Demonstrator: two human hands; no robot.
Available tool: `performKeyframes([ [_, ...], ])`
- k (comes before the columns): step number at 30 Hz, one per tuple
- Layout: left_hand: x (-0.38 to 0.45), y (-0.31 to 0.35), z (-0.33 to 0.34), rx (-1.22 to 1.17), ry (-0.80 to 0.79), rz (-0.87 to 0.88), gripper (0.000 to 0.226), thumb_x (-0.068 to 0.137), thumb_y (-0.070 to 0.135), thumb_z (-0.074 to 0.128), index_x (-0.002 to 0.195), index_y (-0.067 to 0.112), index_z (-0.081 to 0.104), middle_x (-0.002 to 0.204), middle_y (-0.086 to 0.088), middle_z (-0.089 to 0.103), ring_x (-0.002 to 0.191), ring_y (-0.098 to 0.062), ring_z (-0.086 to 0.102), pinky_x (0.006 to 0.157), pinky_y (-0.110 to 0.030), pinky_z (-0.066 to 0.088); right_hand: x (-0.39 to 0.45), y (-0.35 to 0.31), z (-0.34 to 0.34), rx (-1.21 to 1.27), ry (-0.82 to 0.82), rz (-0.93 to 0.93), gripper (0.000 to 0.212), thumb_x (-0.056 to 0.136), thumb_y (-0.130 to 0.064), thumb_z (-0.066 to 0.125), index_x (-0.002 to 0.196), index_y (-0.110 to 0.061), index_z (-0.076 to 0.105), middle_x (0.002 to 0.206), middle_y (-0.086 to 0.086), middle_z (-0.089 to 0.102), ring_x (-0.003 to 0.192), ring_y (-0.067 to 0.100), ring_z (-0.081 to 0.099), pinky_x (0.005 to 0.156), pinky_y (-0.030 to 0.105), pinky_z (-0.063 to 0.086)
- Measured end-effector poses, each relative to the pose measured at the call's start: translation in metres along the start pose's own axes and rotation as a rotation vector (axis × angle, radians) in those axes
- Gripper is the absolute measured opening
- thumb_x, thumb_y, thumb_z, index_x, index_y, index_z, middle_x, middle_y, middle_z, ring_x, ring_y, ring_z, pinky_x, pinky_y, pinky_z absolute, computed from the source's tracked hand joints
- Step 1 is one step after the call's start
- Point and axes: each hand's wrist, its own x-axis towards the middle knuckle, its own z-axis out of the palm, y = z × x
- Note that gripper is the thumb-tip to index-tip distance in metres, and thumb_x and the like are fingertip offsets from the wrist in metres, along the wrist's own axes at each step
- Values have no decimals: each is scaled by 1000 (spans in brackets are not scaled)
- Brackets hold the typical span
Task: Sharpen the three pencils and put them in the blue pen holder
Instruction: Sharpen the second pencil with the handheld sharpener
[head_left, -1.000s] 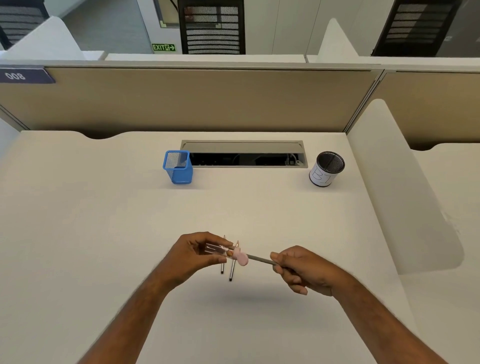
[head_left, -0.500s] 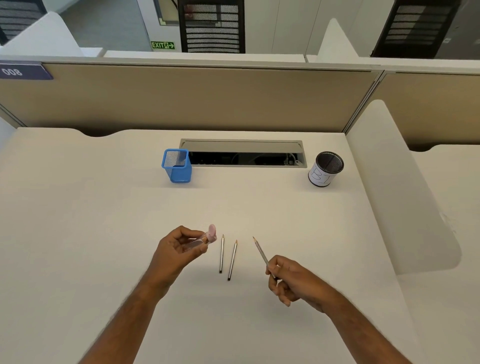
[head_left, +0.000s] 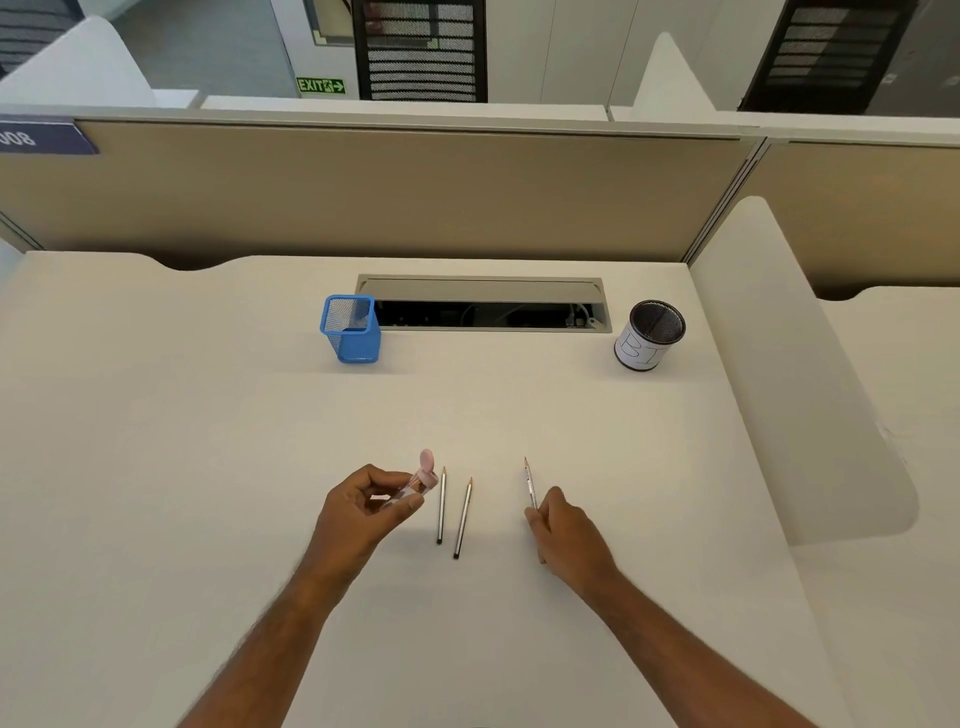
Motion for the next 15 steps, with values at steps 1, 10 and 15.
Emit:
performKeyframes([
  [1,0,-1,0,7,3,-4,16,89,7,87,101,13,78,108,-5,84,92,-18,75,93,-33,58,3,1,2,-45,12,4,29,107,-41,45,95,-15,43,76,8,74,64,30,68,66,42,57],
  [10,1,-7,0,9,17,-37,18,87,9,89,100,16,79,102,0,85,91,-14,75,93,-30,57,13,-2,6,-236,0,13,33,107,-45,44,93,-16,41,85,4,59,84,38,63,68,37,39],
  [15,2,-8,-2,33,18,-34,18,87,10,89,101,15,79,102,0,85,88,-11,74,90,-29,57,14,-2,2,-223,-26,34,37,106,-50,46,93,-16,43,88,2,61,79,30,54,69,36,41],
])
